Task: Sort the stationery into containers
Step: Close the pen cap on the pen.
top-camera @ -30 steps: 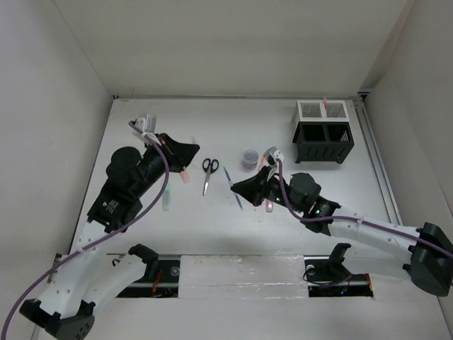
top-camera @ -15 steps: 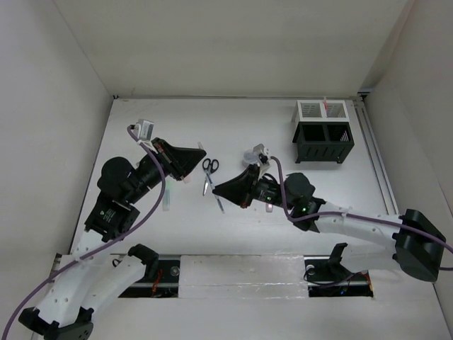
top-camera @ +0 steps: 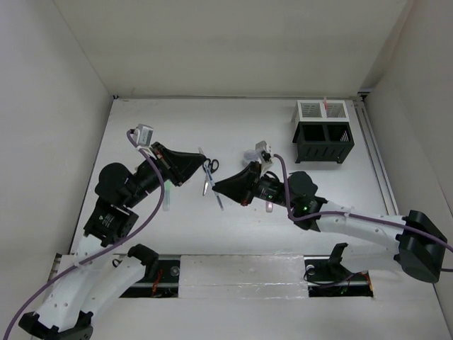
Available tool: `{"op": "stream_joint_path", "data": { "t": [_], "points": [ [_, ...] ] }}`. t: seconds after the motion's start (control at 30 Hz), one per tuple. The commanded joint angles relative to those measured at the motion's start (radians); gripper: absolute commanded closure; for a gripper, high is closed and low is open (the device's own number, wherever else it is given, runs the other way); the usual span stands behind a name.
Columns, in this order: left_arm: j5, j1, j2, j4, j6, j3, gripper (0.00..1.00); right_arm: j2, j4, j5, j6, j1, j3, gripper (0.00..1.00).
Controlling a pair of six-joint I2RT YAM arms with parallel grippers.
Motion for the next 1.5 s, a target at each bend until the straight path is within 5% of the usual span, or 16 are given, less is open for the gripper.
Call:
{"op": "stream_joint_path", "data": {
  "t": [0.0, 1.23, 1.47],
  "points": [
    [0.032, 0.000, -0.007, 0.059, 0.020, -0.009, 1.00, -0.031, 0.058, -0.001, -0.019, 0.011, 0.044, 1.00],
    [0.130, 0.000, -0.033, 0.120, 0.058, -0.096, 1.00, -0.026, -0.005, 0.076, -0.057, 0.011, 0.119, 1.00],
    [0.168, 0.000, -0.033, 0.153, 0.058, -0.132, 1.00, -0.026, 0.163, 0.096, 0.018, 0.011, 0.098, 1.00]
  ]
}}
